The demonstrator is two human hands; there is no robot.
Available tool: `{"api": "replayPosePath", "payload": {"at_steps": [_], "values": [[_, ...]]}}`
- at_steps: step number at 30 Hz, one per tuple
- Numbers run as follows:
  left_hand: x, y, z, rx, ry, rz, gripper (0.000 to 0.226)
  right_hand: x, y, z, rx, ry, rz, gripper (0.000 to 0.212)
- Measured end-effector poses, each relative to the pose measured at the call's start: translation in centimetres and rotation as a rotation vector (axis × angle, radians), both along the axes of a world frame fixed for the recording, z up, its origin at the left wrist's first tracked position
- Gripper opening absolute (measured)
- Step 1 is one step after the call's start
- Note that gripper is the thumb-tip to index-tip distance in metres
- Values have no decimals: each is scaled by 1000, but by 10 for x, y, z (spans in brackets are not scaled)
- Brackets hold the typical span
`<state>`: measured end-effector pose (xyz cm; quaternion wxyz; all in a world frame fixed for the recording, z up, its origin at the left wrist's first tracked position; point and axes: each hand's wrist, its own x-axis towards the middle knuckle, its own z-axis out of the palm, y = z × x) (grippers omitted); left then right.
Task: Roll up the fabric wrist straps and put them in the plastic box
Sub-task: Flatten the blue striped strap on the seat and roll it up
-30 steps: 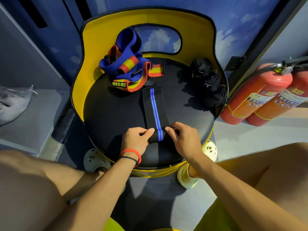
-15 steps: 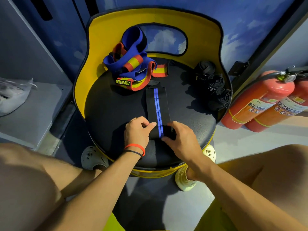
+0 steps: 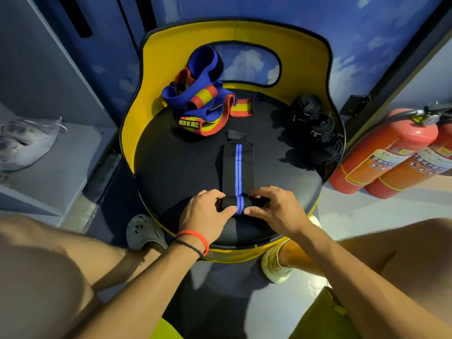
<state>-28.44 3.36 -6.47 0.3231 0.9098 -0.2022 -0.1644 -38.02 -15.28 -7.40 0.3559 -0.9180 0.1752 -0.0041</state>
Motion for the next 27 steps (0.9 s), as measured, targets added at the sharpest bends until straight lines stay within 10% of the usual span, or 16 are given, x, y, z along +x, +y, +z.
{"api": "replayPosePath", "payload": {"at_steps": [11,22,27], "values": [[4,0,2,-65,103,50,26,5,6,-2,388,83,-274,33],[12,-16,-12,-145,104,166,22,0,20,-16,-251,-352,-33,16],[21,-27,-10,-218,0,205,14,-8,13,-20,-459,-239,64,54]]}}
